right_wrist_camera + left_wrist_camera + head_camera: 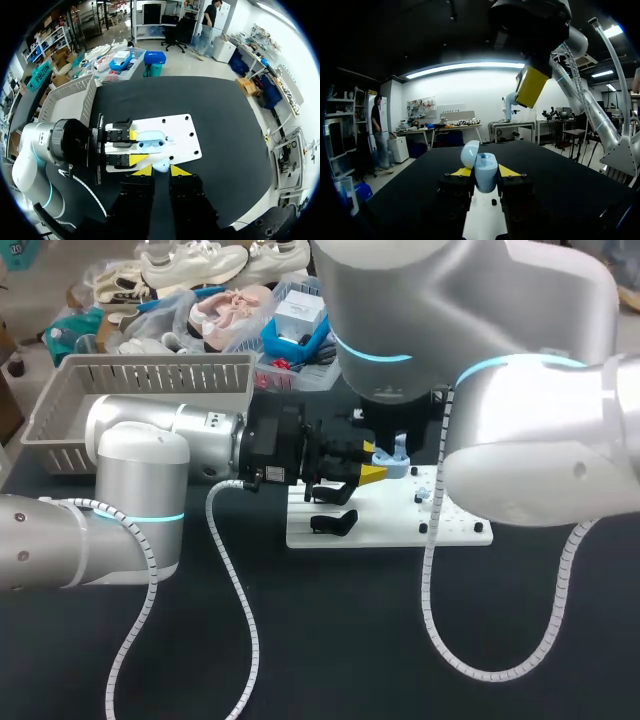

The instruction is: Pick up each earbud case from the left stands, insert the matching earbuds, close the lid, and place the case in the box.

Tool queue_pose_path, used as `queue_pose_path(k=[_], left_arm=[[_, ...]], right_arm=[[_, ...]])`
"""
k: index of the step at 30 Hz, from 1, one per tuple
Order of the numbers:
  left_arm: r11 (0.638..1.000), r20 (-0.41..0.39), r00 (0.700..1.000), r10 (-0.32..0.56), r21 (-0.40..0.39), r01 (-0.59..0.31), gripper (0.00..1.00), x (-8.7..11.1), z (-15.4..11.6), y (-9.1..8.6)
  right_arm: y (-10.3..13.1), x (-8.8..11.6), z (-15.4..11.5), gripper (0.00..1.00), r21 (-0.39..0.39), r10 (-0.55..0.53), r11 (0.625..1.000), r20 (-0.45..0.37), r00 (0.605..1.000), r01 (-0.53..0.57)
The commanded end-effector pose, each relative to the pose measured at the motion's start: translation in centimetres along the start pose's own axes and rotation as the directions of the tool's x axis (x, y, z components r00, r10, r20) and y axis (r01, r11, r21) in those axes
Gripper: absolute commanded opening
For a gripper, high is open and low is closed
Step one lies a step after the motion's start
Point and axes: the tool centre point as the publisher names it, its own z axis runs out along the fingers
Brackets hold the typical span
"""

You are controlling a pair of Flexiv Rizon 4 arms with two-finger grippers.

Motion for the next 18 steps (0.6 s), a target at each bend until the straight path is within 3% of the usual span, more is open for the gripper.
queue_pose_path(k=[1,18], left_arm=[[1.0,0.001,1.0,0.001,0.0,-0.001,0.0,0.0,0.0,0.0],[1.0,0.001,1.0,0.001,0.0,-0.001,0.0,0.0,0.0,0.0]], right_arm=[[0.3,0.7,0.6,0.0,0.004,0.011,1.0,0.023,1.0,-0.011],[0.9,0.1,2.6,0.0,0.008,-0.005,1.0,0.02,1.0,0.005]])
